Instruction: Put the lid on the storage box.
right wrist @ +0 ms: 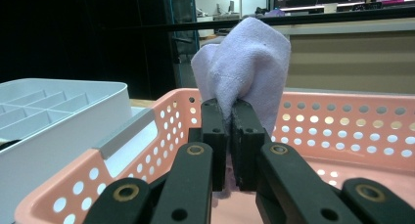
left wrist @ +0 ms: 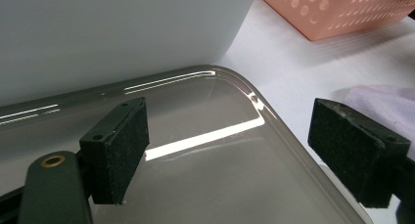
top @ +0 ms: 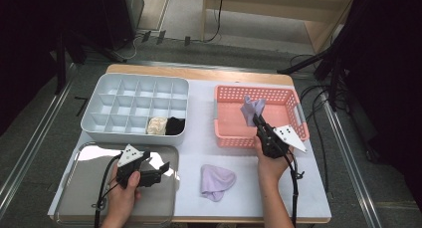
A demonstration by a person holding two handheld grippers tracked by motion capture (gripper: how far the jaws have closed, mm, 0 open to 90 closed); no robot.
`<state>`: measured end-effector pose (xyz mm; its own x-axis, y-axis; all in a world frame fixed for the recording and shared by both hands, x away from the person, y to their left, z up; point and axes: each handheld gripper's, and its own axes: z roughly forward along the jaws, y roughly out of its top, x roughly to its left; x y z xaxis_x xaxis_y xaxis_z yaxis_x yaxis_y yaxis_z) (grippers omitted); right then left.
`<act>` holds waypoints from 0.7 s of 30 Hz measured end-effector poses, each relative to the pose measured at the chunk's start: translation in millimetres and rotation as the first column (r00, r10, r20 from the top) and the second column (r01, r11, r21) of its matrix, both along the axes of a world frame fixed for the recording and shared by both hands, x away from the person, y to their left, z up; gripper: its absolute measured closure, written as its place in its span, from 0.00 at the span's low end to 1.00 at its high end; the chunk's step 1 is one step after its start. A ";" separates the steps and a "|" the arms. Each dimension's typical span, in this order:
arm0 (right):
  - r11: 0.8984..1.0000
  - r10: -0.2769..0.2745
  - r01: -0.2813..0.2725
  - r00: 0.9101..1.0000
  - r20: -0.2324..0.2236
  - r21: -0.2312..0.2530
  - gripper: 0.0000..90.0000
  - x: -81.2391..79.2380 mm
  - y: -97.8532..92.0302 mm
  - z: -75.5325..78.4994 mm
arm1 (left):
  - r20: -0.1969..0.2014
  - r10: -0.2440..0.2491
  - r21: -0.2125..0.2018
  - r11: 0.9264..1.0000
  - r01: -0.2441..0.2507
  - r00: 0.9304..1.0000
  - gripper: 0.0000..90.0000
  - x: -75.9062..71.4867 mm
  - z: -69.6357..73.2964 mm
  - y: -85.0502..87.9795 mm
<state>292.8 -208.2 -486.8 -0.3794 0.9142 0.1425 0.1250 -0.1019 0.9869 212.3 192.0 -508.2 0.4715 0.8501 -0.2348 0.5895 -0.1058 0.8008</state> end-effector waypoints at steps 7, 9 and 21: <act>1.000 0.003 -0.003 1.000 -0.002 0.019 0.96 -8.0 -5.7 0.6 | -0.001 0.002 0.002 1.000 -0.002 1.000 0.18 0.1 0.0 -0.1; 1.000 0.005 -0.006 1.000 0.004 0.020 0.96 -12.0 -6.1 1.2 | -0.001 0.002 0.002 1.000 -0.002 1.000 0.18 0.1 0.0 -0.2; 0.999 0.024 -0.025 0.999 0.027 0.037 0.96 -26.3 -8.0 8.3 | -0.002 -0.001 0.005 1.000 0.001 1.000 0.18 0.1 0.1 -0.2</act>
<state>266.5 -216.2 -478.6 -0.4055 0.8989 0.1657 0.1021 -0.1356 0.9855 212.4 191.8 -508.1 0.4717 0.8509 -0.2310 0.5908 -0.1106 0.7992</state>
